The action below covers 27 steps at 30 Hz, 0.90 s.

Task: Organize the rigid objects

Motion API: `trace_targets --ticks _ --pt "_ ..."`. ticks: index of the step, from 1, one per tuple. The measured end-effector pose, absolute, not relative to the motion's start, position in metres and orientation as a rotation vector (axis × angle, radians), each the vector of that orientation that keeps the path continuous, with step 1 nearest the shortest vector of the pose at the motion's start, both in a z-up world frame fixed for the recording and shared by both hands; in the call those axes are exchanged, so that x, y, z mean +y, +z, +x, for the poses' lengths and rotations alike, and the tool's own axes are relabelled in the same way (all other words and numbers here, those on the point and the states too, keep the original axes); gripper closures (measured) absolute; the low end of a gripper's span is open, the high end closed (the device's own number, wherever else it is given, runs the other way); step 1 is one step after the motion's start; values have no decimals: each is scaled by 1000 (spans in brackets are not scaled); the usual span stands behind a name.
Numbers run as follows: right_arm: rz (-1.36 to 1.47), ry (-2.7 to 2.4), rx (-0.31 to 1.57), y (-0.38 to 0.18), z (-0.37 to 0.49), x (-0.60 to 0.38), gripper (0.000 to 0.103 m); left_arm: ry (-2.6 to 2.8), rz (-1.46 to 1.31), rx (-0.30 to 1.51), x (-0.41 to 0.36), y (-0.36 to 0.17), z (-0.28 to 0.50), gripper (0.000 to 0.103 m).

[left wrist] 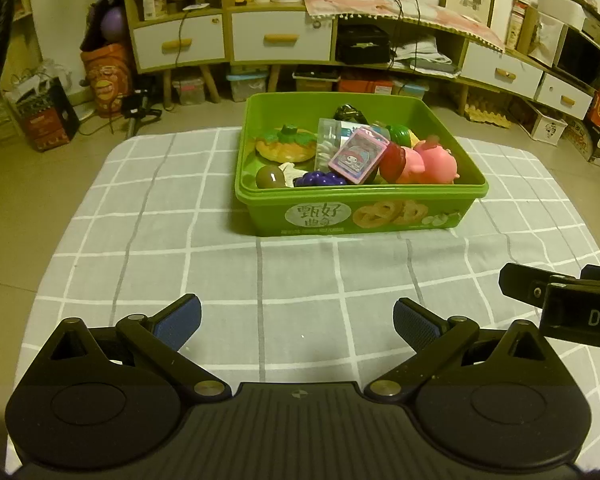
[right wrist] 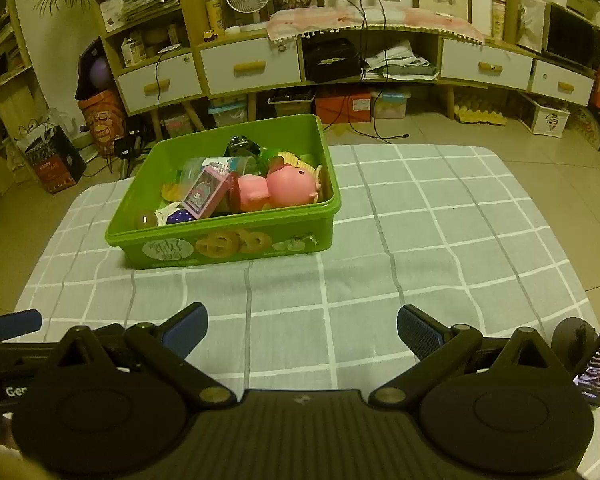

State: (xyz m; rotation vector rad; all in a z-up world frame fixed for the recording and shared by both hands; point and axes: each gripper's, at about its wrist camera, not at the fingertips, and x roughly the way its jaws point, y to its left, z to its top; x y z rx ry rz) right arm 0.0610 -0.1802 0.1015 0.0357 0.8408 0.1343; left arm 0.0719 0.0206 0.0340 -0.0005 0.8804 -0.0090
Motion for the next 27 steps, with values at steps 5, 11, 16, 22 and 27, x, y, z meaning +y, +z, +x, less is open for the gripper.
trace_targets --ticks 5,11,16,22,27 --pt "36 135 841 101 61 -180 7 -9 -1 881 21 34 72 2" --pt "35 135 841 101 61 -180 7 -12 -6 884 19 34 72 2" --pt "35 135 842 101 61 -180 7 -13 -6 884 20 34 72 2" --pt "35 134 841 101 61 -180 7 -13 -6 885 19 34 72 2" --pt "35 135 842 101 61 -181 7 -12 -5 886 19 34 72 2"
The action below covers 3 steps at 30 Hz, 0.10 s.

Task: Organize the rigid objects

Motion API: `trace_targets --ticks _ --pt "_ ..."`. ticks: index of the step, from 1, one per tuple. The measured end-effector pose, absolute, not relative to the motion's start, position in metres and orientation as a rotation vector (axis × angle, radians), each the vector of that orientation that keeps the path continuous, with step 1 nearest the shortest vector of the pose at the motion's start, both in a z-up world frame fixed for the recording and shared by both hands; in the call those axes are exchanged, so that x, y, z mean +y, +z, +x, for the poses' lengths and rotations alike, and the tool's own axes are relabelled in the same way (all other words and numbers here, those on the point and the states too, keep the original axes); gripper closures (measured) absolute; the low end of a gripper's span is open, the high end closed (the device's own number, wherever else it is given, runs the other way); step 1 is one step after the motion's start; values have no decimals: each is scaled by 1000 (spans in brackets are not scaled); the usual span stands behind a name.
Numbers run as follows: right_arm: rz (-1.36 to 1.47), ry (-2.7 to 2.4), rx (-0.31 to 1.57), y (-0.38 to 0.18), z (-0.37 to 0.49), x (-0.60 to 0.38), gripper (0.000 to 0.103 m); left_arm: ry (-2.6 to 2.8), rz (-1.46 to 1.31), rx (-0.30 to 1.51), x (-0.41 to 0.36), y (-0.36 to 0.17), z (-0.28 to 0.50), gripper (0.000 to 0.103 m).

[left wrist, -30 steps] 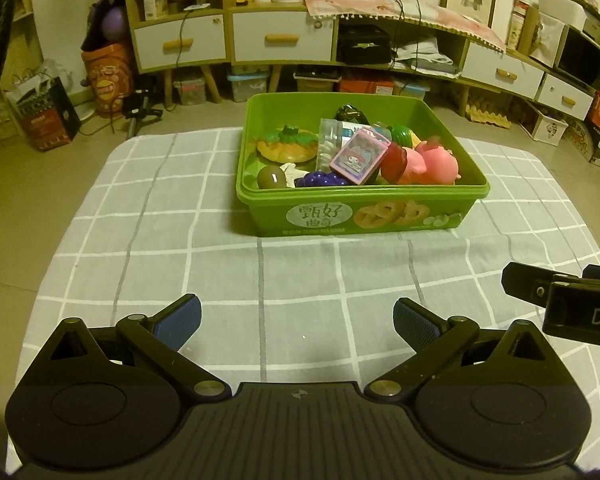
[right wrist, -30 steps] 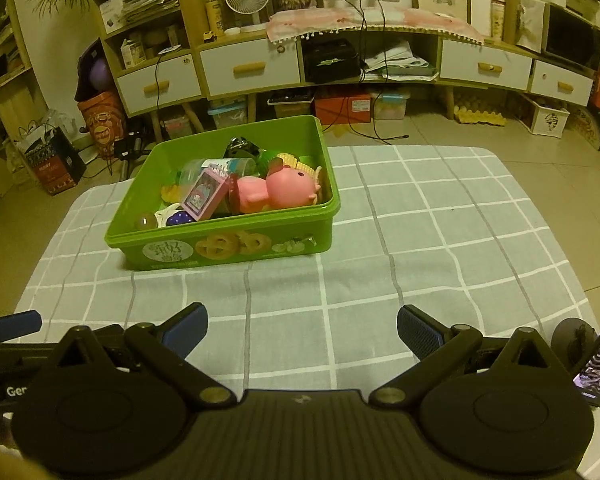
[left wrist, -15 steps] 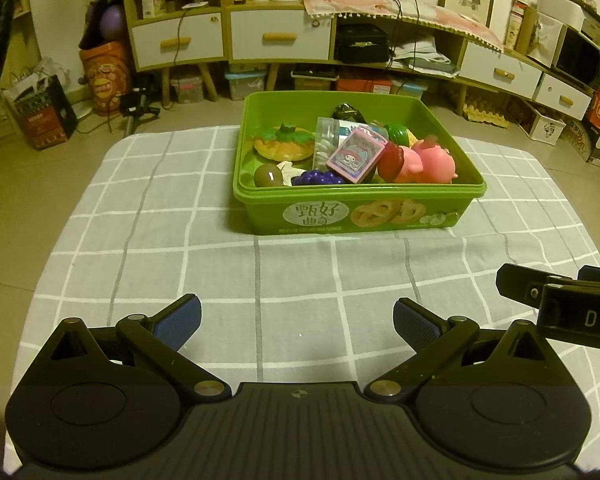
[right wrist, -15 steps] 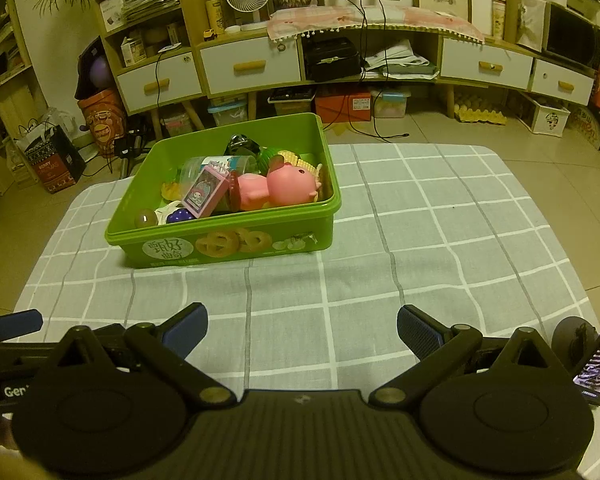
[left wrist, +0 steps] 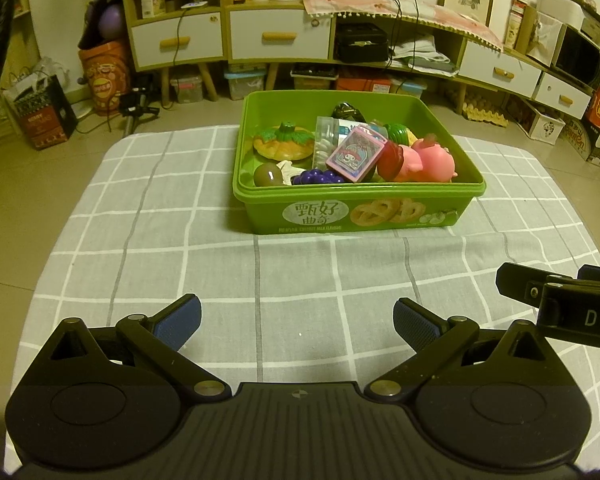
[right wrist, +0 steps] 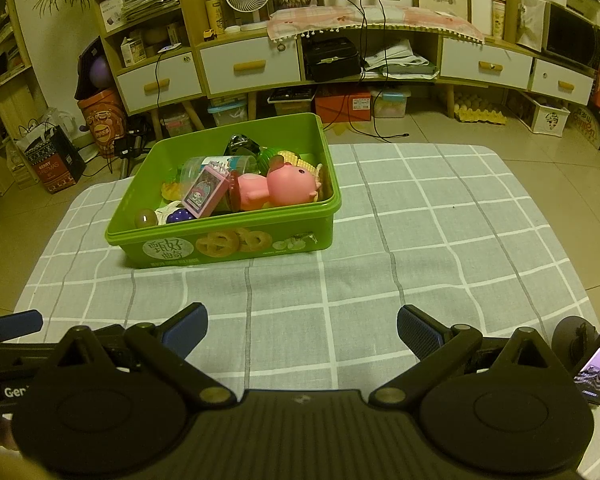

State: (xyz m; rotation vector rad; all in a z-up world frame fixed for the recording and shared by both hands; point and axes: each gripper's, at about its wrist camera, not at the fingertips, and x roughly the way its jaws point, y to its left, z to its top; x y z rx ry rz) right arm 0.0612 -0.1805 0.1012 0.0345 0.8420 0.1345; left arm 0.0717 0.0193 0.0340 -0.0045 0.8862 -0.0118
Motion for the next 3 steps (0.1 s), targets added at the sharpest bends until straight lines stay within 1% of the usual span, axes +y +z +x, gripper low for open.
trace_targets --ticks 3 --pt "30 132 846 99 62 -180 7 -10 -3 894 20 31 72 2"
